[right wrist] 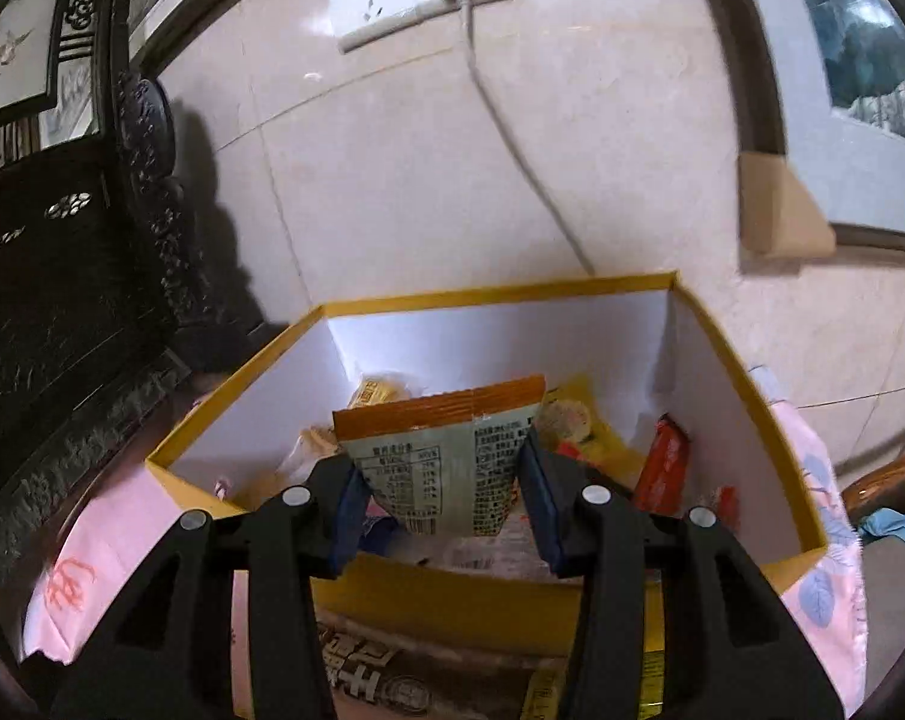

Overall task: Organize snacks
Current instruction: 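Lift the orange-topped bag into the yellow box and open the right tool, then grasp the yellow stick snack with the left tool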

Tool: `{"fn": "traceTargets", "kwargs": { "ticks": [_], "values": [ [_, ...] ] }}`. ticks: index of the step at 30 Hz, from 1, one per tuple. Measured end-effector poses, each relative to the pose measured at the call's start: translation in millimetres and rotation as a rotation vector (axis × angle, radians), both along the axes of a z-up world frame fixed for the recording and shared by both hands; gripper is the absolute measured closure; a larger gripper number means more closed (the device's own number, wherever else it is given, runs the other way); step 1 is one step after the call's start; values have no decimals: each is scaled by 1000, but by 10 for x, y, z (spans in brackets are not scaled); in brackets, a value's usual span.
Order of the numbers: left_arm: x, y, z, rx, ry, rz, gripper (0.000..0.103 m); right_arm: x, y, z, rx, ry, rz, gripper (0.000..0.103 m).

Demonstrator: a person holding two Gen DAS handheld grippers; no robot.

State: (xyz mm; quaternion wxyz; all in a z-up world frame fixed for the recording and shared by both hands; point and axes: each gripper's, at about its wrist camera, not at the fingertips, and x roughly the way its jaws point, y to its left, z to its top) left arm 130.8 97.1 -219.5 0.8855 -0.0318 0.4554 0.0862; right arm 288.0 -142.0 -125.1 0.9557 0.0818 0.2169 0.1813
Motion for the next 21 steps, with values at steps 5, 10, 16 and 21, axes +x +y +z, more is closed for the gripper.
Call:
{"fn": "traceTargets", "kwargs": {
  "ticks": [5,10,16,21],
  "values": [
    [-4,-1,-1,0,0,0,2,-73,100,3,-140,-63,-42,1],
    [-1,0,-7,3,0,1,2,-153,144,56,-189,-115,-62,1],
    [68,-71,50,4,55,82,2,-127,134,56,-212,-85,-72,1],
    [43,-424,319,-120,-34,18,2,-253,-36,211,-138,-139,-87,1]
  ]
}}
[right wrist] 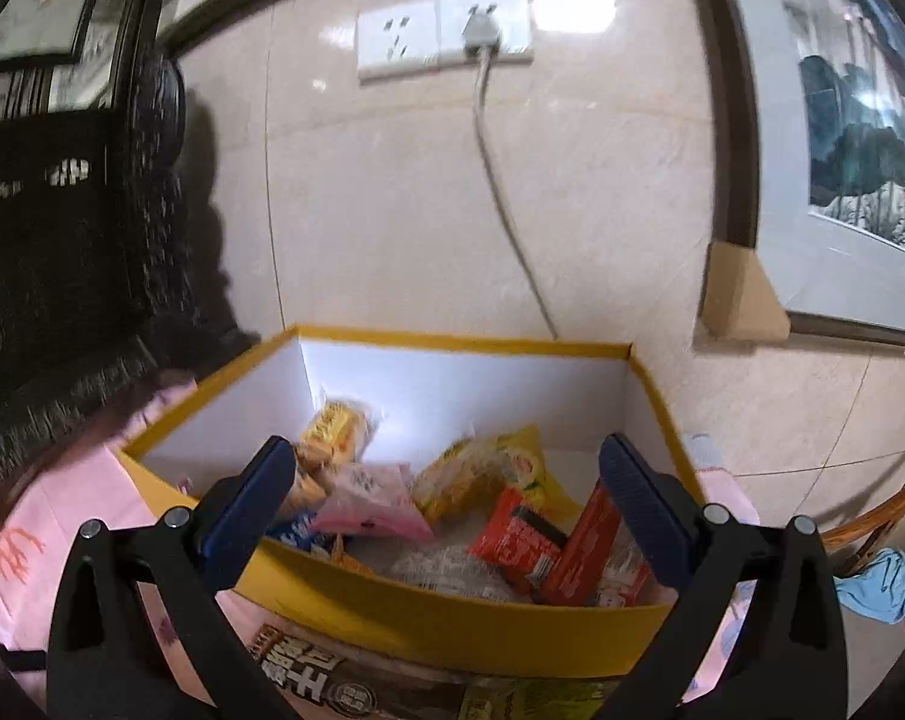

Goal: Organize snacks

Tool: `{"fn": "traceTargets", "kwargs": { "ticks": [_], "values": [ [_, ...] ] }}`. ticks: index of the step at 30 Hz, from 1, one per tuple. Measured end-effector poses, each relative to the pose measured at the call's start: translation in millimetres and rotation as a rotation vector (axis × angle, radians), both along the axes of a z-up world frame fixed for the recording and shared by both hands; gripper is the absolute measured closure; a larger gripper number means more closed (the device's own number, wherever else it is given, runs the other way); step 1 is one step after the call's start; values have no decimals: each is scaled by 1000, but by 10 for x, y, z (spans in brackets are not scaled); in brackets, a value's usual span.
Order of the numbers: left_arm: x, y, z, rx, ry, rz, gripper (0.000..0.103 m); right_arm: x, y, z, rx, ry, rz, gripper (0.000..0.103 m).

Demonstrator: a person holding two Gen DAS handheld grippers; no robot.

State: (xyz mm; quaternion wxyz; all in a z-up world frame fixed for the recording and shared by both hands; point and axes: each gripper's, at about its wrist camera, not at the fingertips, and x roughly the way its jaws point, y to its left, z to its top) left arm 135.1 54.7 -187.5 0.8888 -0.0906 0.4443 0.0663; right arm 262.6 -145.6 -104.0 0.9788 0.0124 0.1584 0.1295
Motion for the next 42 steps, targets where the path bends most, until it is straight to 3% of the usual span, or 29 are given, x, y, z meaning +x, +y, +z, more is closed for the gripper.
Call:
{"fn": "traceTargets", "kwargs": {
  "ticks": [5,8,14,16,19,21,23,25,28,31,33,36,37,38,40,41,42],
  "values": [
    [122,-479,-308,131,120,-142,2,34,-151,11,49,17,-26,1],
    [83,-552,-275,167,69,-154,2,68,-207,-6,55,33,-39,1],
    [142,-486,-326,120,73,-133,2,-216,-494,135,-4,7,-97,1],
    [127,-423,-342,83,43,-128,2,-394,-652,99,-11,51,-54,1],
    [109,-421,-348,85,11,-160,2,-737,-932,-73,23,195,35,1],
    [133,-427,-313,81,15,-209,13,-906,-999,-174,35,293,79,1],
    [140,-399,-267,89,5,-204,61,-1072,-992,-257,7,331,137,1],
    [168,-326,-243,64,14,-211,76,-1143,-873,-338,-98,379,184,1],
    [174,-203,-212,-35,36,-210,81,-1127,-671,-503,-97,436,147,1],
    [166,-246,-214,-19,55,-251,81,-1033,-576,-709,-60,421,-4,1],
    [164,-259,-204,-19,65,-279,81,-929,-474,-862,-73,486,-14,1],
    [190,-246,-213,-68,75,-290,81,-890,-306,-974,-174,462,-1,1],
    [195,-246,-228,-80,84,-293,81,-870,-297,-991,-166,485,1,3],
    [200,-261,-227,-74,88,-296,81,-843,-325,-972,-138,512,-16,10],
    [199,-294,-198,-92,96,-335,81,-790,-415,-856,-92,572,-39,67],
    [188,-304,-179,-101,90,-344,81,-760,-482,-834,-21,617,-24,86],
    [179,-319,-156,-109,86,-356,81,-751,-537,-811,26,661,-39,89]
  ]
}}
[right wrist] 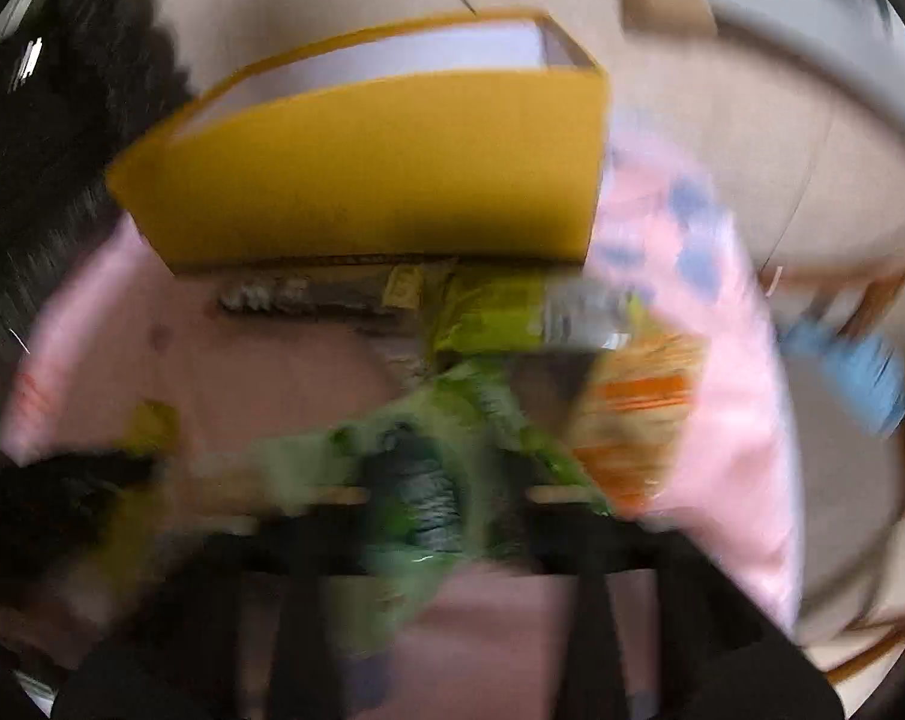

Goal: Organize snacks

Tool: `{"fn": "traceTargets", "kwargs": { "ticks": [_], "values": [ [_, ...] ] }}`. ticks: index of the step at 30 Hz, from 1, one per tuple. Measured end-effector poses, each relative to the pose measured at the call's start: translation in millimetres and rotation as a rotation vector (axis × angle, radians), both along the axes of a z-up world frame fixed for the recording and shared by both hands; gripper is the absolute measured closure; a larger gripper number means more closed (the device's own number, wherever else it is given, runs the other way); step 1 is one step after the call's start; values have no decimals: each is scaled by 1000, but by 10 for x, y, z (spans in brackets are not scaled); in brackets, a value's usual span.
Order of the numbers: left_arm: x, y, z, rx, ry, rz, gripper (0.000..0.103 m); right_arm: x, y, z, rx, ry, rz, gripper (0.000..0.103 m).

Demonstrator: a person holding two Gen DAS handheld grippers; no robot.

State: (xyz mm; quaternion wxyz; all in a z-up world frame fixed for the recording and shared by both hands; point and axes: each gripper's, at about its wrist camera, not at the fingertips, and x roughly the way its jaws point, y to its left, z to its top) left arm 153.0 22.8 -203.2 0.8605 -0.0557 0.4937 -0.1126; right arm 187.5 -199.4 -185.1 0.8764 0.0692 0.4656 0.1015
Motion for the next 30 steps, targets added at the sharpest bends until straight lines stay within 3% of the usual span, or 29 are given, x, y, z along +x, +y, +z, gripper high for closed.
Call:
{"fn": "traceTargets", "kwargs": {
  "ticks": [3,4,5,7,8,10,12,15,16,20,22,25,28,30],
  "values": [
    [-32,-33,38,0,5,-21,81,-80,144,23,-166,14,42,88],
    [-53,-24,55,-11,5,-26,81,-108,126,33,-121,38,48,82],
    [-65,-15,73,-20,8,-30,81,-154,21,52,19,112,36,75],
    [-85,6,87,-22,20,-35,81,-309,-244,43,256,193,-95,10],
    [-91,19,86,-17,25,-38,81,-372,-318,30,293,202,-149,1],
    [-96,42,87,-11,34,-38,81,-450,-459,-95,341,253,-215,1],
    [-86,63,96,-11,40,-39,81,-509,-619,-307,482,319,-294,1],
    [-80,66,119,-10,38,-49,81,-480,-724,-445,665,274,-399,3],
    [-75,63,114,-7,40,-54,81,-443,-712,-446,683,242,-380,19],
    [-67,9,84,6,55,-82,81,-217,-529,-516,686,242,-352,55],
    [-87,6,124,-1,41,-90,81,-214,-530,-558,721,263,-370,63],
    [-125,6,259,1,-1,-107,81,-231,-530,-507,686,301,-330,67],
    [-105,-10,415,-29,-19,-136,81,-326,-498,-138,635,232,-274,67],
    [-67,-14,460,-32,-34,-133,81,-334,-430,160,550,161,-212,67]
  ]
}}
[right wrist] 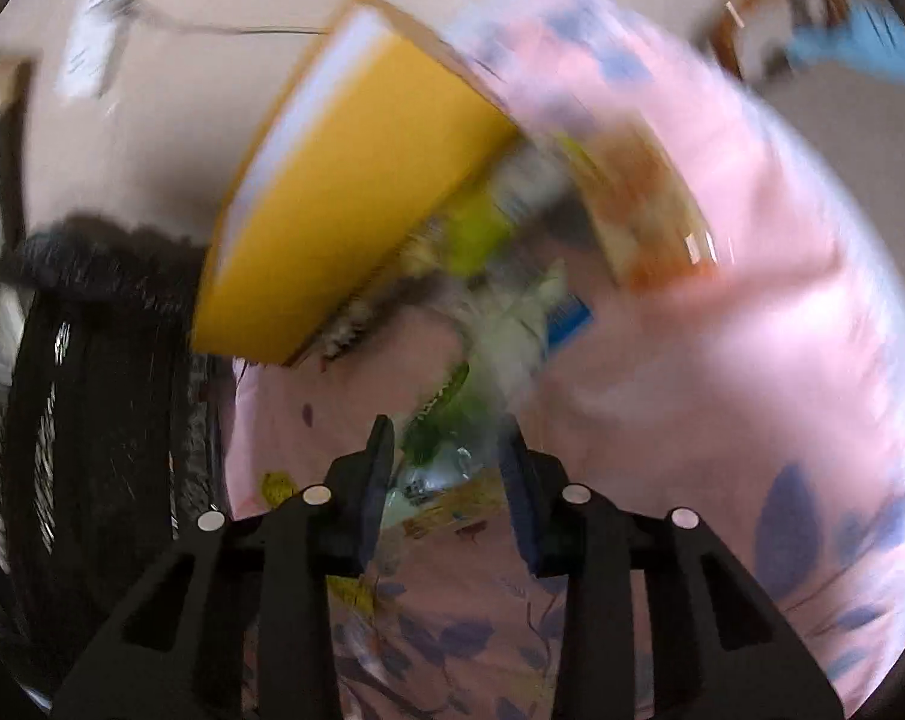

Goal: Organize snacks

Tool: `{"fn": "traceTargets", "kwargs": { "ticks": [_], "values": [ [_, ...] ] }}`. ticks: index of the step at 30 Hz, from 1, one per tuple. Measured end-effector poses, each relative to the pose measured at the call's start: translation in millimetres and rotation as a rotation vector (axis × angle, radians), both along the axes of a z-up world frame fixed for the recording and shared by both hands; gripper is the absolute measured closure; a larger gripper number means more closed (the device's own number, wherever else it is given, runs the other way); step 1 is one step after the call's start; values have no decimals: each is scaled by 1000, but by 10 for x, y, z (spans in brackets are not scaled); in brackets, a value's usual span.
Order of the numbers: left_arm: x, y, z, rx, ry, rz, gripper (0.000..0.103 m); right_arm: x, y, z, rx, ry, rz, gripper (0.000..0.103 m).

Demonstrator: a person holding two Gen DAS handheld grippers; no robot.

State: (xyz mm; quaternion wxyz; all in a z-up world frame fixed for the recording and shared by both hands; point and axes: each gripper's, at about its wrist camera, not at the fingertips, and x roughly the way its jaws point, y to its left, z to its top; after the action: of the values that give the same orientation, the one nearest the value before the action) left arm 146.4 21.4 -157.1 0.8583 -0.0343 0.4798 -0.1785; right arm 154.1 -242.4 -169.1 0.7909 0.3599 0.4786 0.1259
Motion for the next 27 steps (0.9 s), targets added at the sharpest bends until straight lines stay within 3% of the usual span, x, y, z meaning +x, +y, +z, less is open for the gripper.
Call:
{"fn": "traceTargets", "kwargs": {
  "ticks": [4,5,6,8,10,11,13,14,16,17,18,19,20,21,22,23,24,25,27],
  "values": [
    [92,6,-26,-35,23,21,81,-11,14,251,-73,-98,16,68],
    [98,10,-42,-33,32,24,81,3,30,195,-122,-61,21,68],
    [90,9,-50,-30,34,26,81,13,73,108,-233,0,29,67],
    [63,12,-70,-20,43,19,81,-32,116,-29,-381,47,30,53],
    [54,19,-99,-13,61,20,81,-48,153,-128,-379,55,10,5],
    [57,30,-117,-15,71,24,81,-7,171,-241,-357,84,-2,1],
    [49,46,-137,-11,83,34,81,85,163,-482,-289,213,-35,1],
    [36,58,-136,-11,81,37,81,68,162,-483,-280,205,-64,1],
    [21,71,-138,-16,77,43,81,70,239,-394,-436,195,-55,1],
    [23,69,-154,-15,84,39,81,80,339,-309,-561,127,-11,1],
    [27,60,-164,-10,87,37,81,87,421,-244,-626,54,24,1],
    [30,52,-185,-2,92,35,81,103,464,-218,-625,17,41,1],
    [33,55,-200,2,97,36,81,153,477,-225,-581,5,23,1],
    [36,50,-219,2,107,38,81,230,427,-315,-475,39,-12,2],
    [34,44,-227,-1,113,36,81,278,361,-421,-382,90,-36,12],
    [12,33,-220,-10,111,26,81,287,278,-409,-315,92,-115,28],
    [-8,24,-205,-15,102,15,81,319,252,-385,-247,102,-106,45],
    [-32,8,-192,-14,93,-3,81,355,200,-413,-109,121,-84,57],
    [-34,-19,-183,13,89,-12,81,351,131,-437,31,133,-107,67]
  ]
}}
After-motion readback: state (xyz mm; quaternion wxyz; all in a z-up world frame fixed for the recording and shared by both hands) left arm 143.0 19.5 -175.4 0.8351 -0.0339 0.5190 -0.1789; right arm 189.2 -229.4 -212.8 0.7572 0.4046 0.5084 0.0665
